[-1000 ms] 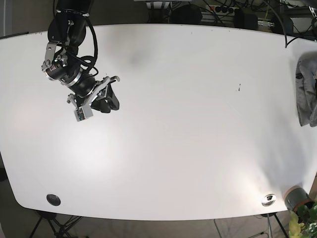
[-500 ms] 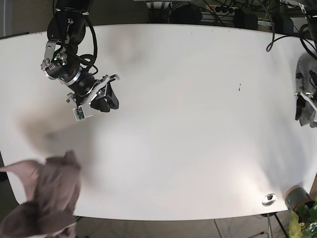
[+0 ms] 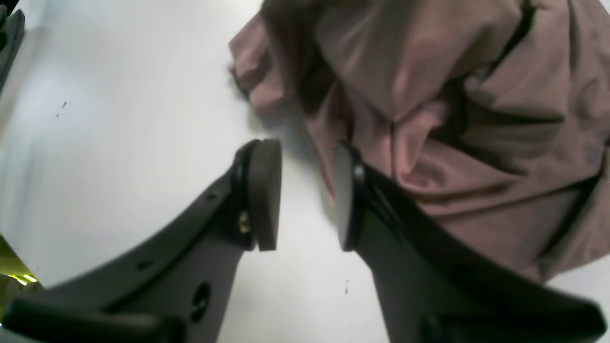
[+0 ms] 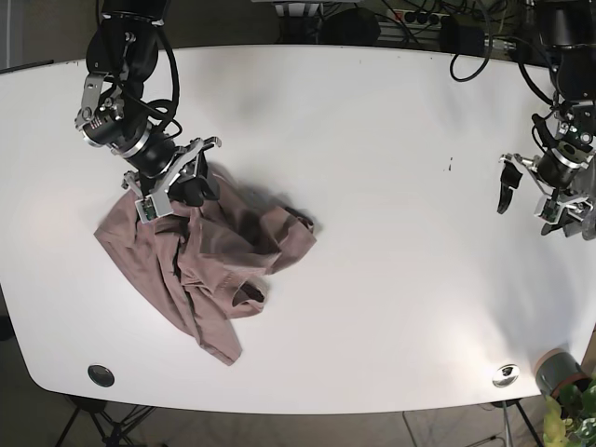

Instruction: Fold the T-shirt properly

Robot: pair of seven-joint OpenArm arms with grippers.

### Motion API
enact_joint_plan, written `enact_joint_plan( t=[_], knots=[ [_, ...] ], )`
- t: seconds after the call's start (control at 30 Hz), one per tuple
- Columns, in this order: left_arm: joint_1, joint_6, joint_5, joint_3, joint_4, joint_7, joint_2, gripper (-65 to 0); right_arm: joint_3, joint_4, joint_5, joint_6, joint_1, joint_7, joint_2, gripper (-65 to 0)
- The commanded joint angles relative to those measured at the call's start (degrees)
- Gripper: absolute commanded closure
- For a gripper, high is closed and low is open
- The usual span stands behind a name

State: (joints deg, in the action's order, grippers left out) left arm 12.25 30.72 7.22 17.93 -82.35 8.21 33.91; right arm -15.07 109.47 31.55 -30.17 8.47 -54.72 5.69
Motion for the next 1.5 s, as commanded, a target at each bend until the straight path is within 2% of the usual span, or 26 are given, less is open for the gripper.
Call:
enact_joint_plan(
  t=[0.0, 0.53, 0.77, 0.87, 0.93, 1.0, 1.17, 1.33, 1.47],
  knots=[
    [-0.69, -0.61, 0.64, 1.98, -1.48, 0.01, 0.15, -51.8, -0.18, 1.25, 1.11, -0.29, -0.60, 1.22, 0.42, -17.1],
    [-0.60, -0.61, 0.64, 1.98, -1.83, 0.54, -2.66, -51.8, 0.08, 1.17, 1.11, -0.29, -0.95, 1.22, 0.42, -17.8],
    [-2.10, -0.96, 0.20, 2.24, -5.79, 0.63, -9.25, -51.7, 0.43, 1.17, 0.85, -0.20, -1.48, 1.22, 0.50, -18.7],
    [-2.27, -1.05, 0.12, 2.24, -7.54, 1.16, -12.68, -51.7, 2.45, 1.17, -2.32, -0.20, -3.41, 1.14, 0.50, -26.8],
    [-2.62, -1.05, 0.12, 2.24, -9.39, 4.85, -15.58, -51.7, 5.62, 1.25, -6.19, -0.20, -4.65, 1.14, 0.50, -35.7],
    [-3.94, -1.05, 0.12, 2.24, -11.41, 8.01, -17.52, -51.7, 7.64, 1.25, -8.56, -0.20, -5.52, 1.14, 0.50, -40.1],
    [-5.44, -1.05, 0.12, 2.42, -15.72, 14.87, -22.17, -51.7, 11.95, 0.73, -15.68, -0.20, -9.48, 1.14, 0.06, -40.9],
    [-5.44, -1.14, 0.12, 2.42, -17.74, 15.66, -24.64, -51.7, 15.82, -2.09, -22.45, -0.20, -13.61, 1.22, -1.52, -40.9],
    [-5.17, -4.13, 0.12, 2.42, -17.92, 15.66, -26.75, -51.7, 16.70, -6.75, -27.73, -0.29, -17.39, 1.40, -3.28, -40.7]
  ],
)
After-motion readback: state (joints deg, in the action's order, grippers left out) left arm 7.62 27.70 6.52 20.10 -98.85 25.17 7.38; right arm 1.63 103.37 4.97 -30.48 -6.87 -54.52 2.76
